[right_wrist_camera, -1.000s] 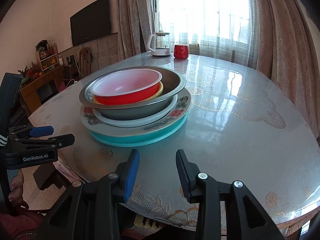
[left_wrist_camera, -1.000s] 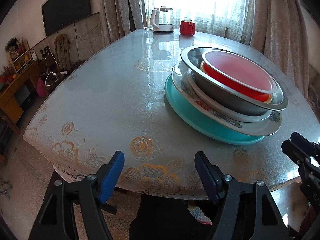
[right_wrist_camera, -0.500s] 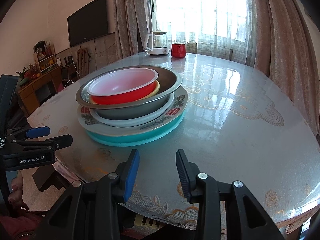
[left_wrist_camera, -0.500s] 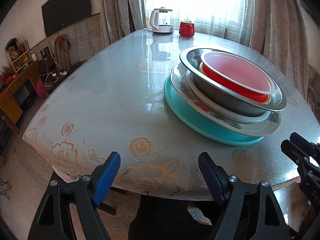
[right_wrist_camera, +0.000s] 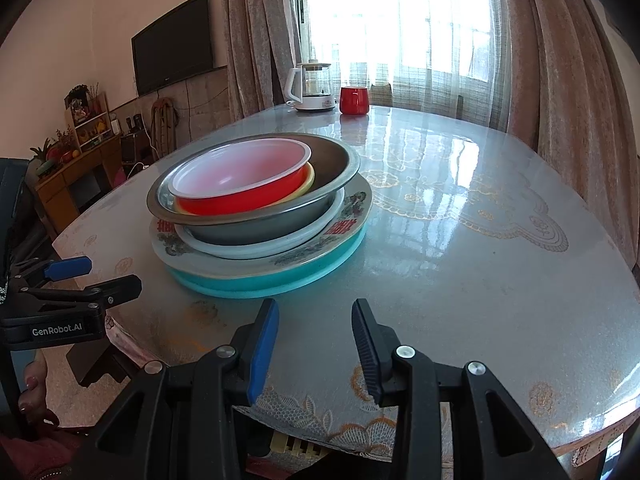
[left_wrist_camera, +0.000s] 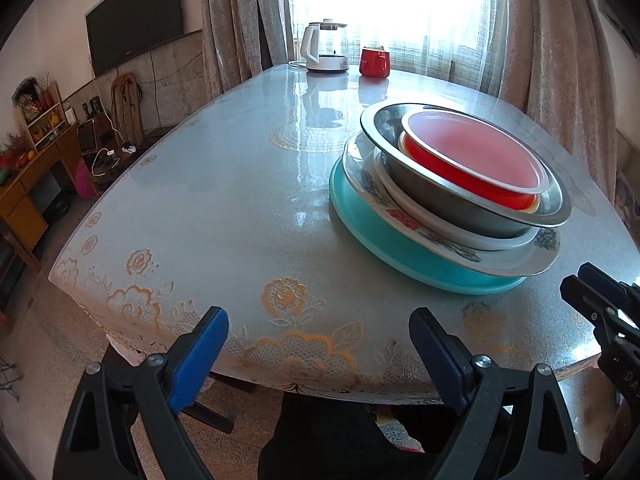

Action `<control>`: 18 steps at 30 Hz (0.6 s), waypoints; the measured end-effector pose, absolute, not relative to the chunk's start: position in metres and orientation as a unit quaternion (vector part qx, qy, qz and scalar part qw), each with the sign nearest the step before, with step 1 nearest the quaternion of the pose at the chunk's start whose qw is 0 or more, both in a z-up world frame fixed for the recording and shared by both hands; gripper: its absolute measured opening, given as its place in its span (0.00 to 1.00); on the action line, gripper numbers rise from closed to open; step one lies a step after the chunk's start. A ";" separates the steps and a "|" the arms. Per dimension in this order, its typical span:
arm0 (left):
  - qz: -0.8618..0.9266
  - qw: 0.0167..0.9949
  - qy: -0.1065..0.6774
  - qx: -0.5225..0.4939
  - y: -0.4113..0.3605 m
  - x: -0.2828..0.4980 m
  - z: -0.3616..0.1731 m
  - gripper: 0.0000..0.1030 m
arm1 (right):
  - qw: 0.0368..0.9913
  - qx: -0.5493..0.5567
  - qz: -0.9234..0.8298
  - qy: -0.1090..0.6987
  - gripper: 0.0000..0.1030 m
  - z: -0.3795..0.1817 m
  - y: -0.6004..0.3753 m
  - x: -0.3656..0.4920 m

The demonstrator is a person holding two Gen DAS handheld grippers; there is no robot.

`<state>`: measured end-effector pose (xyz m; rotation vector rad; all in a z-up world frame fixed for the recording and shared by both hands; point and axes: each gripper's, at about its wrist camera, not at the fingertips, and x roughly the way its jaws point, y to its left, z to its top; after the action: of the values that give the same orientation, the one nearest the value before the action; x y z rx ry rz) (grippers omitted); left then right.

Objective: Organize plates and bowls

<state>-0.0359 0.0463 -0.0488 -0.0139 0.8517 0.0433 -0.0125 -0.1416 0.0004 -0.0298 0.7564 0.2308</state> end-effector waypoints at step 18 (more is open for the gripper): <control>0.006 0.913 0.407 -0.012 0.050 -0.034 -0.043 0.91 | 0.924 -0.009 0.114 0.365 0.37 0.004 -0.144 -0.011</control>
<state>-0.0341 0.0499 -0.0432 -0.0257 0.8376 0.0128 -0.0108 -0.1439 0.0042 -0.0181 0.7488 0.2344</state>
